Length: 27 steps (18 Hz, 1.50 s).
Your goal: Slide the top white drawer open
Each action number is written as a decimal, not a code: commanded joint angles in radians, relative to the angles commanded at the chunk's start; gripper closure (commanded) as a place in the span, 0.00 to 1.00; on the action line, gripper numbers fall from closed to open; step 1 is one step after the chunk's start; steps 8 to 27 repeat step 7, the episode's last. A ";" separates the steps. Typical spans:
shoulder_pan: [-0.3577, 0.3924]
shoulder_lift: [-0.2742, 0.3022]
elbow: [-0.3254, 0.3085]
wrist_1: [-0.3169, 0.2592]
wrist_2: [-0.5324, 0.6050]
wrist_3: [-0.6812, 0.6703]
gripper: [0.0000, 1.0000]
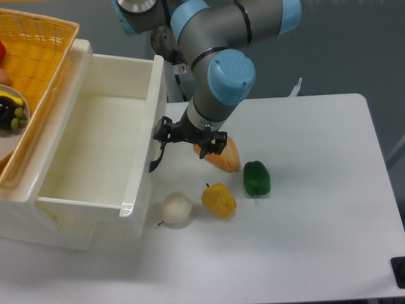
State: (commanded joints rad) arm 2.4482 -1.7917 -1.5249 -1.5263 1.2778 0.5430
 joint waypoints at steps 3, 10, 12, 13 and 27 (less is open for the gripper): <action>0.017 -0.011 0.008 0.017 0.003 0.093 0.00; 0.034 -0.009 0.005 0.029 0.005 0.138 0.00; 0.034 -0.009 0.005 0.029 0.005 0.138 0.00; 0.034 -0.009 0.005 0.029 0.005 0.138 0.00; 0.034 -0.009 0.005 0.029 0.005 0.138 0.00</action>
